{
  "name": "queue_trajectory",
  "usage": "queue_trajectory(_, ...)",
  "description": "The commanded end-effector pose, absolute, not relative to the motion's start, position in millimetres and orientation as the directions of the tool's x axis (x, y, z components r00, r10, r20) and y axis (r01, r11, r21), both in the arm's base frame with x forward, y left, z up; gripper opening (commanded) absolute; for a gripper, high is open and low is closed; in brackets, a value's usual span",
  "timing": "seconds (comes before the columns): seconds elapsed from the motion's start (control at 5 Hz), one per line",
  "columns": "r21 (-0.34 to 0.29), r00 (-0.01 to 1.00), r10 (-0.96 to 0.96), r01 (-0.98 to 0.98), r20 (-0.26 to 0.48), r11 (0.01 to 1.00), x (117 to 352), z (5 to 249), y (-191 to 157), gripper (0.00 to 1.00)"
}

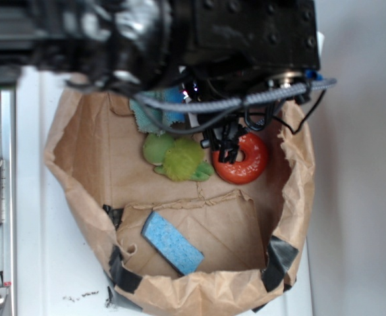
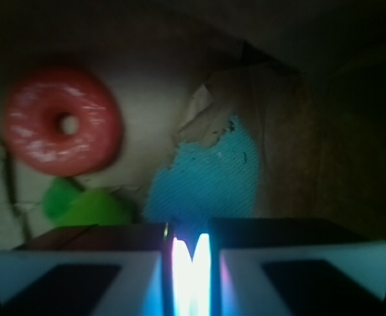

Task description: Grab the blue cloth.

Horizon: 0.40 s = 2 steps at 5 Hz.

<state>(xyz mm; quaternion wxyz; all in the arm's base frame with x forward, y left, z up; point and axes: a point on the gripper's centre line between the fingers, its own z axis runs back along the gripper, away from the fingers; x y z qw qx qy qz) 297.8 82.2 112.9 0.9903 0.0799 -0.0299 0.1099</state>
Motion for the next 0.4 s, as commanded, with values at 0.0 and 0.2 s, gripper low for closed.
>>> queue_trajectory(0.0,0.170,0.968,0.217,-0.237,0.128,0.956,301.7,124.2,93.6,1.00)
queue_trajectory(0.2,0.193,0.968,0.229,-0.245,0.099,0.950,303.0,111.7,96.6,1.00)
